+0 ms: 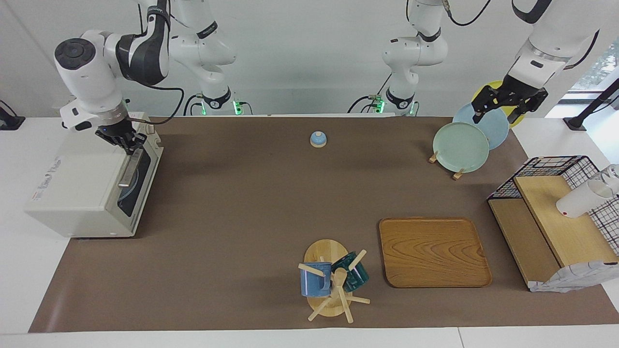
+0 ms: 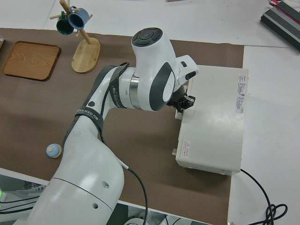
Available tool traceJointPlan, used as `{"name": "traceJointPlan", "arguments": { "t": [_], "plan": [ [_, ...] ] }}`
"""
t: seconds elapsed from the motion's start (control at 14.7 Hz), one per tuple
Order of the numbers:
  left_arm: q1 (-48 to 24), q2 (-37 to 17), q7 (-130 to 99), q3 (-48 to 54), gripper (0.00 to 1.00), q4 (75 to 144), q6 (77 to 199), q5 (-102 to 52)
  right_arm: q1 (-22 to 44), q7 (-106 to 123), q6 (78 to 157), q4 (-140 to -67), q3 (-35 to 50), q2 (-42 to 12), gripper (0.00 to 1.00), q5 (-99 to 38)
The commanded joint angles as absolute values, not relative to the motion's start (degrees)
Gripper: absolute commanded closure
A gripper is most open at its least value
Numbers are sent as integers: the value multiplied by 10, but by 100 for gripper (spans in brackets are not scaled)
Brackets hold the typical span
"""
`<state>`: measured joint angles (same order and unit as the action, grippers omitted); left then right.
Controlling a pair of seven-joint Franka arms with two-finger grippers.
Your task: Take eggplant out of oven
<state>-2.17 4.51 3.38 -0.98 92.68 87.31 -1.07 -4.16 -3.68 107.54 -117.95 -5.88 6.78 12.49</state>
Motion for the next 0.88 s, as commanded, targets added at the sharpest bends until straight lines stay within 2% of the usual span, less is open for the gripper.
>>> {"name": "traceJointPlan", "arguments": {
  "t": [0.0,0.2,0.48,0.82],
  "plan": [
    [-31,64,32,-11,0,950,888,-4,-57,-44,1096,-1188,-52,60,100,135],
    [-30,64,32,-11,0,951,887,-4,-56,-48,1099,-1191,-52,56,100,134],
    [-30,64,33,-11,0,951,888,-4,-41,-60,1150,-1231,-50,55,100,127],
    [-30,64,33,-11,0,952,888,-4,-21,-60,1177,-1232,-50,26,100,117]
  ]
}}
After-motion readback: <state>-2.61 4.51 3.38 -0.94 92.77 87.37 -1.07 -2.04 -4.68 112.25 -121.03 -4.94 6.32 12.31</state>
